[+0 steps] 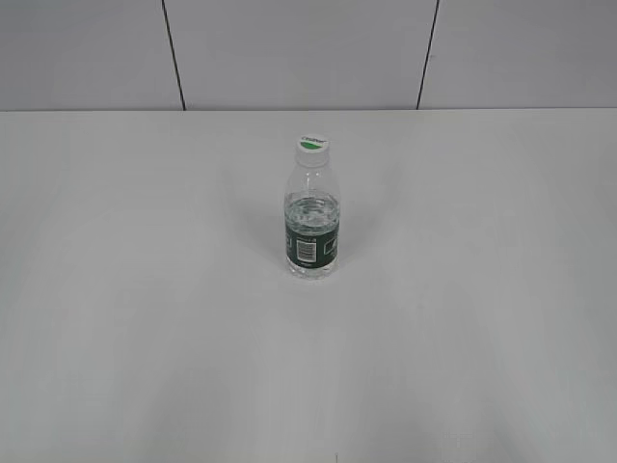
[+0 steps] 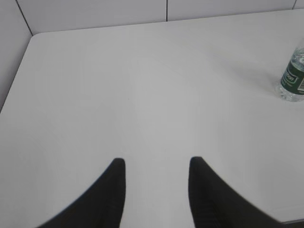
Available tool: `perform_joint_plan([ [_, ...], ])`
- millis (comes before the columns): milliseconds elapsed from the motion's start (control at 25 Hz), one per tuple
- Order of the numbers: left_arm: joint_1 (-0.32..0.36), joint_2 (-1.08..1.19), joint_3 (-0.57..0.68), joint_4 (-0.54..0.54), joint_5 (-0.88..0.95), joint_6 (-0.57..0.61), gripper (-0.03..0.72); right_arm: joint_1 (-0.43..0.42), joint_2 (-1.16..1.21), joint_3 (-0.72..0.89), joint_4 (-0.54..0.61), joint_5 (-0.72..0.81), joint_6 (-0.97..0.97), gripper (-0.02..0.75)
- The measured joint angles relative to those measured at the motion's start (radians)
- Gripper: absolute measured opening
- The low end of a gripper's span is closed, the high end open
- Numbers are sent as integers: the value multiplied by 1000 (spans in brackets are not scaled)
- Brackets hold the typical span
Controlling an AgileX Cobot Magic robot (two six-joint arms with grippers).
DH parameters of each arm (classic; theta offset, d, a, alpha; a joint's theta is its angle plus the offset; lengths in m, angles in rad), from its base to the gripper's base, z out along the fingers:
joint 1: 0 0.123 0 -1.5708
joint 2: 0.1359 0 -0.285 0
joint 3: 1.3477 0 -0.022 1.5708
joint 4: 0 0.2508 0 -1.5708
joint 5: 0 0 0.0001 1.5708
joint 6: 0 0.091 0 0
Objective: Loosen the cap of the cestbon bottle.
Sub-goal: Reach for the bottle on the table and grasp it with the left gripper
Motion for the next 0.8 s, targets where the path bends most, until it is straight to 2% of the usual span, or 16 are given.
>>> perform_joint_plan([
  [640,0,0,0,10,0,0,278,0,0,0,0,0,0,588],
  [720,0,0,0,10,0,0,294,0,0,0,0,0,0,588],
  [800,0,0,0,10,0,0,342,0,0,0,0,0,0,588],
])
